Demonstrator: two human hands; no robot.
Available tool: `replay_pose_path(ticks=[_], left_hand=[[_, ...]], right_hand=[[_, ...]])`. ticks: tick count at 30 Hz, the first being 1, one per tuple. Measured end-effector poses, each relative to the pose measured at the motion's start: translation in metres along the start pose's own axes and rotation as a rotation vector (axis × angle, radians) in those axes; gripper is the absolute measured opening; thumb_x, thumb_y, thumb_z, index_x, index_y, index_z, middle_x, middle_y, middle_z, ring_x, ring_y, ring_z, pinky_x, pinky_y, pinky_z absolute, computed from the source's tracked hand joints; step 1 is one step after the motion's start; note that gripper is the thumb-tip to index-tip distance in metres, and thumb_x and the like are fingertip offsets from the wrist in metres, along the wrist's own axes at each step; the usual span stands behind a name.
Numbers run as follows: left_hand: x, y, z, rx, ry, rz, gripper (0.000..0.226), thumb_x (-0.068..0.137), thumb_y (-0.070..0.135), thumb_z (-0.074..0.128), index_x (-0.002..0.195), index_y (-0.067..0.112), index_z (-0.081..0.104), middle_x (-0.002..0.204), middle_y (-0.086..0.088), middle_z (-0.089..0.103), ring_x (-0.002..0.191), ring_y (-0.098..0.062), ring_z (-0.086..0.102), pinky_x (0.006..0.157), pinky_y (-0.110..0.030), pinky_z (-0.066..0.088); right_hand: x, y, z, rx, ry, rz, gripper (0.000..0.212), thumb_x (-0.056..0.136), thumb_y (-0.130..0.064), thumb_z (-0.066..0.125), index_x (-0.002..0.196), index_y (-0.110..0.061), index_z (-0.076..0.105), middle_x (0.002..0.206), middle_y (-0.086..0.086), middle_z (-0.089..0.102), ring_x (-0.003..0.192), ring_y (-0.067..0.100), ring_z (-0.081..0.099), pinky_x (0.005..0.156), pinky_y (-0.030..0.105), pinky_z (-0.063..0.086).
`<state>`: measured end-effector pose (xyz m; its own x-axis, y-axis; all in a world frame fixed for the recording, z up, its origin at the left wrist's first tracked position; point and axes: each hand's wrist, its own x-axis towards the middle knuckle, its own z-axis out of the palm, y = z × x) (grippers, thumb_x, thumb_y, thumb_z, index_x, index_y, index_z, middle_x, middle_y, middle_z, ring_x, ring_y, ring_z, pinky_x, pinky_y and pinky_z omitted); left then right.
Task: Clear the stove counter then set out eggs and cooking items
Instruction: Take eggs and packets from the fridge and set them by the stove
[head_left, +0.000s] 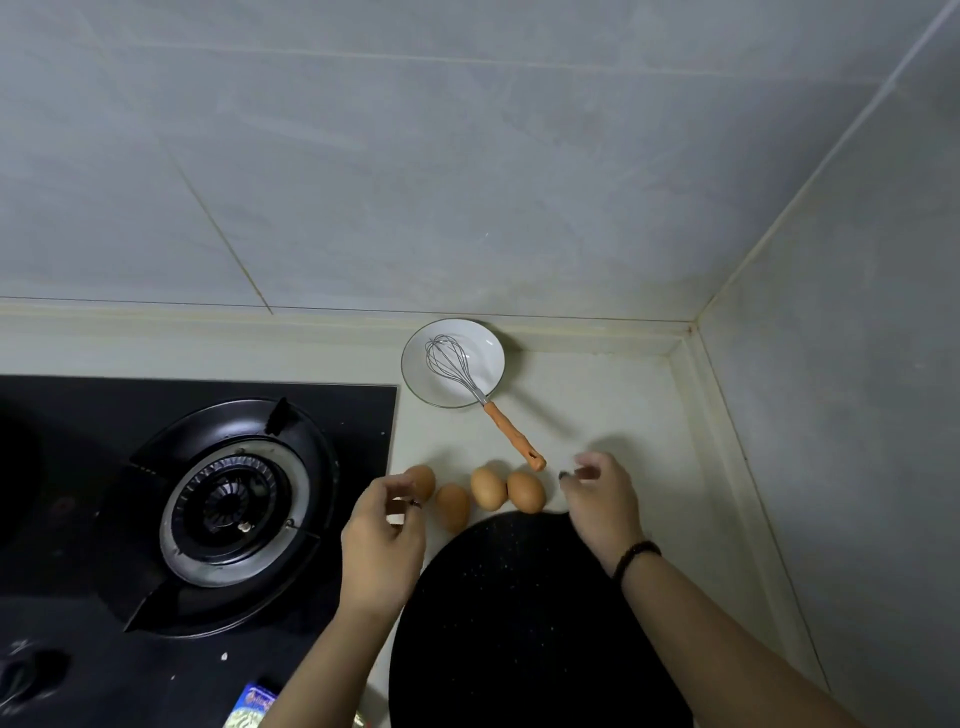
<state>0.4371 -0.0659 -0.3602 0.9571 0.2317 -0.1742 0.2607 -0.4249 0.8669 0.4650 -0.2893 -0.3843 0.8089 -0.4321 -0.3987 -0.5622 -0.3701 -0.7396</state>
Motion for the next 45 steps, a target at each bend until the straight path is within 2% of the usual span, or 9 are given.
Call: replay_pose_path(ticks=[7,13,19,28,32,35,39,42,45], left_hand=[[0.014,0.008,0.041,0.463,-0.286,0.379,0.043,0.078,0.017,0.055,0.121,0.016,0.059,0.127,-0.001,0.053,0.124,-0.023,0.043,0.102,-0.032,0.03],[0.035,-0.002,0.063,0.88,-0.466,0.38,0.055,0.082,0.032,0.035,0.135,0.026,0.047,0.14,0.002,0.043,0.129,-0.023,0.037,0.106,-0.043,0.028],[0.045,-0.012,0.063,0.856,-0.474,0.409,0.052,0.083,0.037,0.035,0.131,0.025,0.051,0.135,0.002,0.047,0.125,-0.024,0.043,0.099,-0.042,0.032],[0.021,-0.004,0.037,0.437,-0.206,0.451,0.05,0.079,0.022,0.072,0.127,0.024,0.057,0.129,0.009,0.054,0.123,-0.014,0.045,0.091,-0.024,0.017],[-0.021,0.015,0.006,-0.176,-0.202,-0.11,0.043,0.073,0.021,0.083,0.112,0.026,0.066,0.109,0.007,0.068,0.103,-0.012,0.064,0.094,-0.031,0.048],[-0.055,0.028,-0.007,-0.806,-0.398,-0.482,0.024,0.075,0.021,0.075,0.096,0.008,0.073,0.101,-0.011,0.073,0.099,-0.023,0.067,0.09,-0.033,0.047],[-0.085,0.048,-0.01,-1.237,-0.414,-0.698,0.037,0.084,0.03,0.061,0.11,0.004,0.066,0.115,-0.013,0.068,0.094,-0.017,0.065,0.085,-0.03,0.044],[-0.097,0.06,-0.01,-1.32,-0.448,-0.754,0.052,0.081,0.044,0.058,0.117,0.006,0.061,0.117,-0.011,0.068,0.101,-0.017,0.063,0.091,-0.037,0.048],[-0.106,0.06,-0.01,-1.349,-0.473,-0.797,0.063,0.085,0.055,0.051,0.123,0.006,0.057,0.113,-0.008,0.07,0.096,-0.017,0.065,0.075,-0.034,0.051]], right_hand=[[-0.022,0.006,0.016,-0.166,-0.195,-0.254,0.05,0.078,-0.011,0.065,0.125,-0.024,0.051,0.114,-0.003,0.038,0.094,0.011,0.047,0.077,0.015,0.037],[-0.016,0.008,0.022,-0.23,-0.278,-0.343,0.056,0.078,-0.012,0.066,0.132,-0.02,0.051,0.11,-0.003,0.039,0.102,0.023,0.059,0.092,0.028,0.05],[-0.006,0.006,0.024,-0.302,-0.236,-0.361,0.044,0.086,-0.019,0.065,0.127,-0.017,0.05,0.112,0.001,0.044,0.1,0.023,0.056,0.087,0.03,0.049],[-0.022,0.013,0.019,-0.209,-0.169,-0.385,0.045,0.092,-0.016,0.061,0.134,-0.018,0.046,0.113,-0.003,0.04,0.082,0.004,0.052,0.068,0.001,0.038],[-0.051,0.026,0.001,-0.057,-0.052,-0.275,0.043,0.091,-0.018,0.064,0.132,-0.018,0.05,0.121,0.0,0.044,0.094,0.006,0.051,0.073,0.0,0.039],[-0.086,0.035,-0.011,0.051,-0.039,-0.285,0.043,0.09,-0.018,0.065,0.131,-0.018,0.049,0.125,0.0,0.044,0.103,0.01,0.055,0.087,0.019,0.05],[-0.143,0.03,-0.023,0.128,-0.049,-0.475,0.044,0.089,-0.021,0.066,0.129,-0.029,0.049,0.127,-0.014,0.046,0.108,0.005,0.057,0.083,0.011,0.048],[-0.187,0.022,-0.026,0.085,-0.064,-0.638,0.047,0.085,-0.036,0.061,0.13,-0.036,0.048,0.123,-0.018,0.047,0.107,0.006,0.056,0.083,0.009,0.044],[-0.216,0.018,-0.019,-0.061,-0.154,-0.723,0.052,0.084,-0.052,0.047,0.134,-0.048,0.034,0.127,-0.02,0.042,0.116,0.001,0.047,0.094,0.014,0.04]])
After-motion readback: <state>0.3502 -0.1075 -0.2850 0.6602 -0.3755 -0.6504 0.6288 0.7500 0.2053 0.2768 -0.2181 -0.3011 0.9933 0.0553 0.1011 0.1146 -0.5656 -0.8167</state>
